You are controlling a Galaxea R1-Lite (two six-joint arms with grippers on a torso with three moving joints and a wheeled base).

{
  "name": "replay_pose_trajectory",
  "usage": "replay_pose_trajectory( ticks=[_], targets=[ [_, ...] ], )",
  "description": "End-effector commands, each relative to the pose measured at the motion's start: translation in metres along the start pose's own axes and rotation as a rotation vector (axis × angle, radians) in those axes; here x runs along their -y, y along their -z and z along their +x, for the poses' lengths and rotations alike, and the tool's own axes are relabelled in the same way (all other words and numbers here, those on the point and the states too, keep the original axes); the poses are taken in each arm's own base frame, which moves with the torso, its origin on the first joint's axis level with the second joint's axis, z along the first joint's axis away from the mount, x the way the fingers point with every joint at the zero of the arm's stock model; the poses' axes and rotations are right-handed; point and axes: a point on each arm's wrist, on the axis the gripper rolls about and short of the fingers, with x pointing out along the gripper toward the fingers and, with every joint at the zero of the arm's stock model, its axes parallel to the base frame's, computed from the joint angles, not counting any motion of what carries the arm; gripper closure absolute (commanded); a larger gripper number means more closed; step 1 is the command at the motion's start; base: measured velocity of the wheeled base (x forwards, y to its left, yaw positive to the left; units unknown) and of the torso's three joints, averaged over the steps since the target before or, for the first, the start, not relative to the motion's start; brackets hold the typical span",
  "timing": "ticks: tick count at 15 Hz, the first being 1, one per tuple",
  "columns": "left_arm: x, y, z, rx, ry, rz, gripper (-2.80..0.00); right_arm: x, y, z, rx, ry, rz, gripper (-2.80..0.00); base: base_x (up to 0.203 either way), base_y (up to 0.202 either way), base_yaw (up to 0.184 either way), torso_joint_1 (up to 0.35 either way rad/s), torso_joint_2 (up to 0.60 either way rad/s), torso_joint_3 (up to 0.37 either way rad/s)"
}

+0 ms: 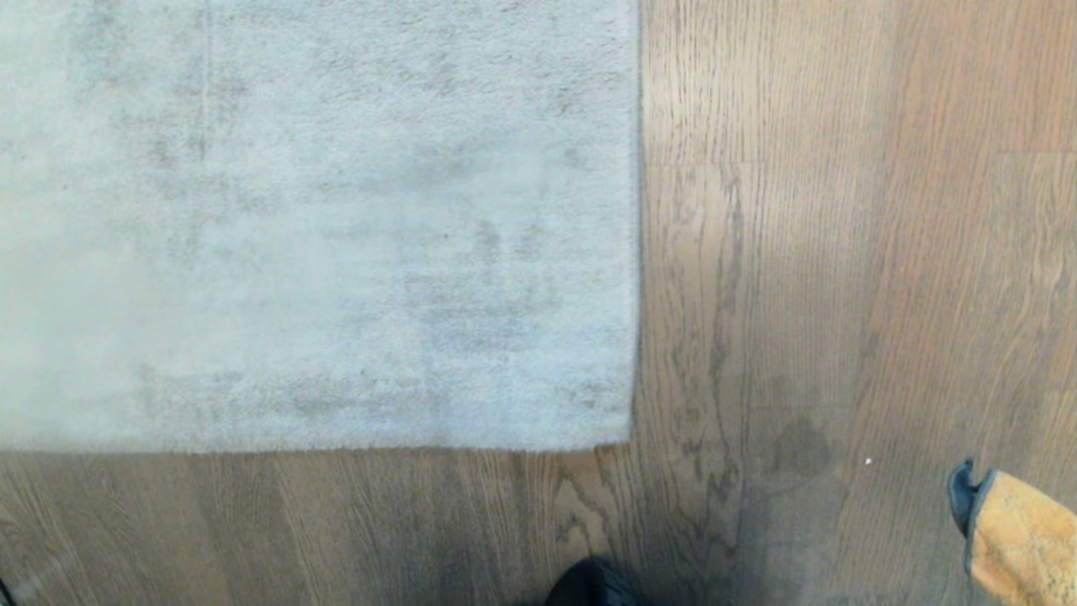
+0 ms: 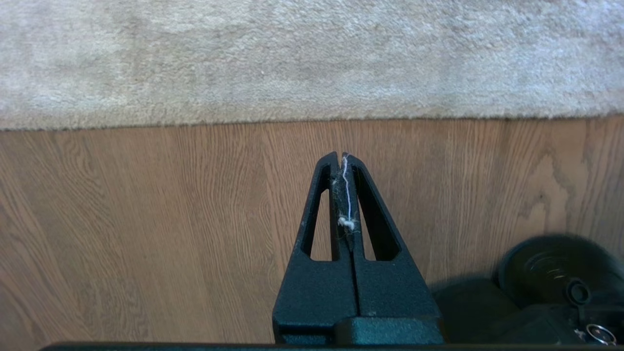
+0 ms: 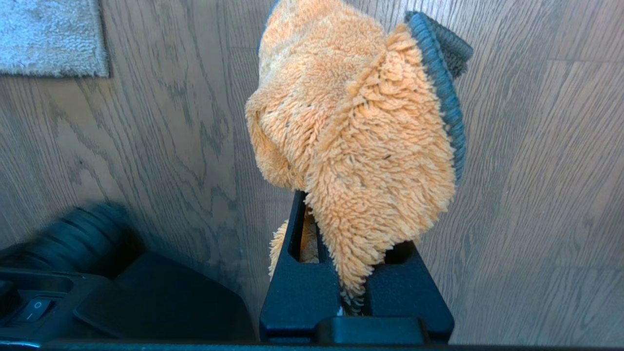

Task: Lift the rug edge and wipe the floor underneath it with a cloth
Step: Put down the rag

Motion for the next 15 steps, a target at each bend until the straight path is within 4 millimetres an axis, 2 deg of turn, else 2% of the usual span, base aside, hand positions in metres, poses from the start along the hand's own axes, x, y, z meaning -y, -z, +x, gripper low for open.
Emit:
replay_pose_trajectory(
  ticks=[1, 4, 15],
  targets=[
    [0.0000, 0.0000, 0.0000, 0.000, 0.000, 0.000, 0.00, 0.0000, 0.0000, 0.0001, -0.002, -0.001, -0.001, 0.00, 0.000, 0.000, 0.000, 0.000, 0.00, 0.000],
    [0.0000, 0.0001, 0.0000, -0.001, 0.000, 0.000, 0.00, 0.0000, 0.0000, 0.0001, -0.002, -0.001, -0.001, 0.00, 0.000, -0.089, 0.013, 0.002, 0.00, 0.002],
    [0.0000, 0.0000, 0.0000, 0.001, -0.002, 0.000, 0.00, 0.0000, 0.0000, 0.0001, -0.001, -0.001, -0.001, 0.00, 0.000, -0.194, 0.000, 0.002, 0.00, 0.003]
  ],
)
